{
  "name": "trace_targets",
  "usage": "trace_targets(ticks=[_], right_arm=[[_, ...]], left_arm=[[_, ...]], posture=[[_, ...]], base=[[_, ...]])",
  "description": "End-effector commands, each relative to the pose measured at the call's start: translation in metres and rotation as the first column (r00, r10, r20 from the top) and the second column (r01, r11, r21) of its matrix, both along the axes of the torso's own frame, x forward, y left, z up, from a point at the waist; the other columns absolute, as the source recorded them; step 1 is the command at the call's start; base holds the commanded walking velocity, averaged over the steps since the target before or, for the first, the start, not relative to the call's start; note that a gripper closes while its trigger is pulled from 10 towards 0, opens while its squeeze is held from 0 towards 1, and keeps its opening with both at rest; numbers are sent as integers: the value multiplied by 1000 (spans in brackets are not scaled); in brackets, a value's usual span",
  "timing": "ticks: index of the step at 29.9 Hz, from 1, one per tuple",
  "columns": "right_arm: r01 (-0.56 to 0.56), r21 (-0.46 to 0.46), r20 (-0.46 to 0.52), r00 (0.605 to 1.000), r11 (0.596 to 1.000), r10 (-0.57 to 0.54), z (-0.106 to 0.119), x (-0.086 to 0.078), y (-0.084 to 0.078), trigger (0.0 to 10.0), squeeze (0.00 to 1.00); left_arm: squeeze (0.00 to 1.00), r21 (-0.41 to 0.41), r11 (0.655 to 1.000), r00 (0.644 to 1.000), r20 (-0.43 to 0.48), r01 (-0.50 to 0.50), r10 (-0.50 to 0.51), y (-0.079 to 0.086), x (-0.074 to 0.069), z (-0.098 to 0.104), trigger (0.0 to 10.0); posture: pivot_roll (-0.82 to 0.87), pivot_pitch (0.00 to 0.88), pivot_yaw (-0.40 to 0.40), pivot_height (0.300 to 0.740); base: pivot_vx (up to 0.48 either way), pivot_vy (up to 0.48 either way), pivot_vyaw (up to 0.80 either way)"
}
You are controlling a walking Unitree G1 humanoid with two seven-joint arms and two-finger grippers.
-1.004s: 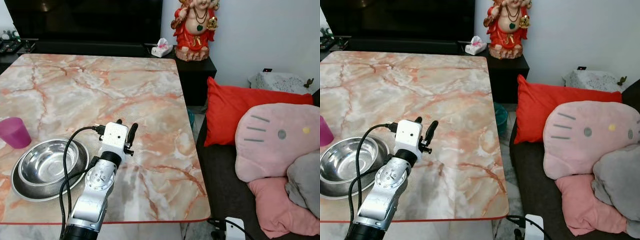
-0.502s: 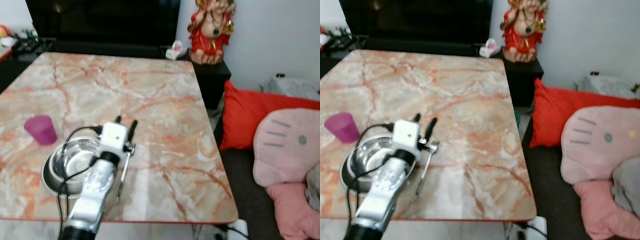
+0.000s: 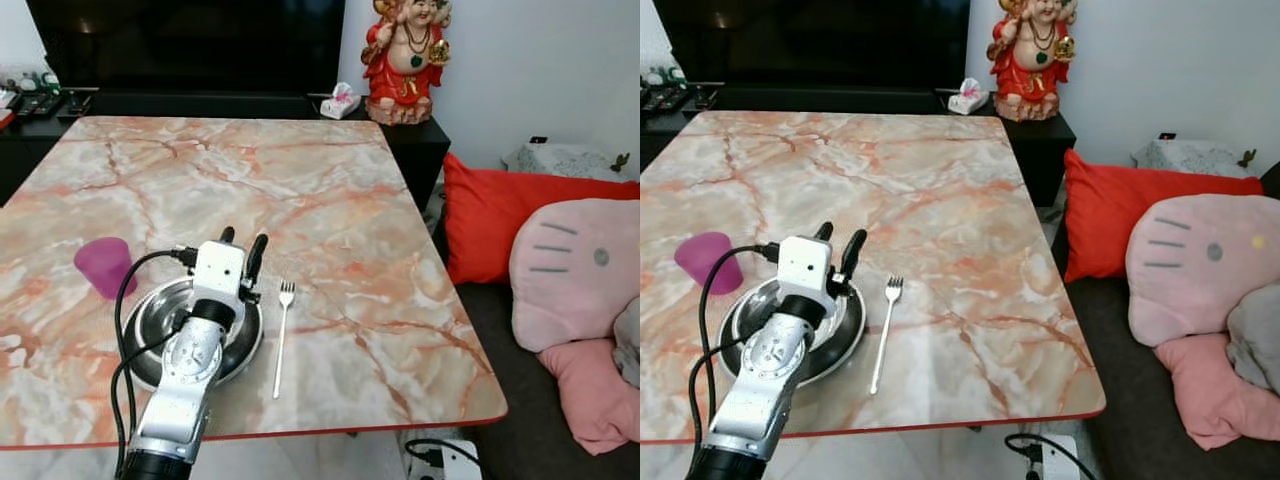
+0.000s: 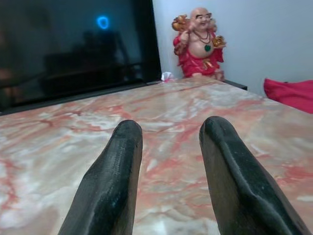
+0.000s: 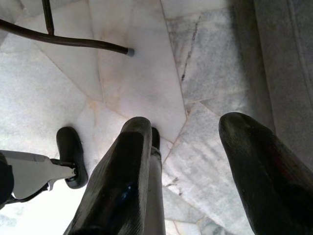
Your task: Setting the table
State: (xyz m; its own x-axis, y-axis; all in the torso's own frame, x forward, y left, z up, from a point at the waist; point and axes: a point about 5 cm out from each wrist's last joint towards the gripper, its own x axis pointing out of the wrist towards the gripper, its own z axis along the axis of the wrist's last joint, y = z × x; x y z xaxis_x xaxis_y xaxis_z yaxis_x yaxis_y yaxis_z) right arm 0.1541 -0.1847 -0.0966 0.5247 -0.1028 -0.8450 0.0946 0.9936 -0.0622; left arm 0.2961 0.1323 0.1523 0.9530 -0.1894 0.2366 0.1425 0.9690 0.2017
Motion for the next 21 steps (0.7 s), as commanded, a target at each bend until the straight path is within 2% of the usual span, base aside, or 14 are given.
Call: trace_targets(ticks=[1,21], right_arm=[[8,-3,0,1000,1000,-8,1,1,-3,10000,0],[7,6,8,1000,1000,-7,1,1,-3,10000,0]], left_arm=[[0,1,1000,1000,10,-13,13,1,2,3,10000],[0,-12,1000,999,26,-19,19,0,3,8,10000]], posture=[[94,0,-62,740],[105,0,-63,740]], base=[[0,450,0],[0,469,0]])
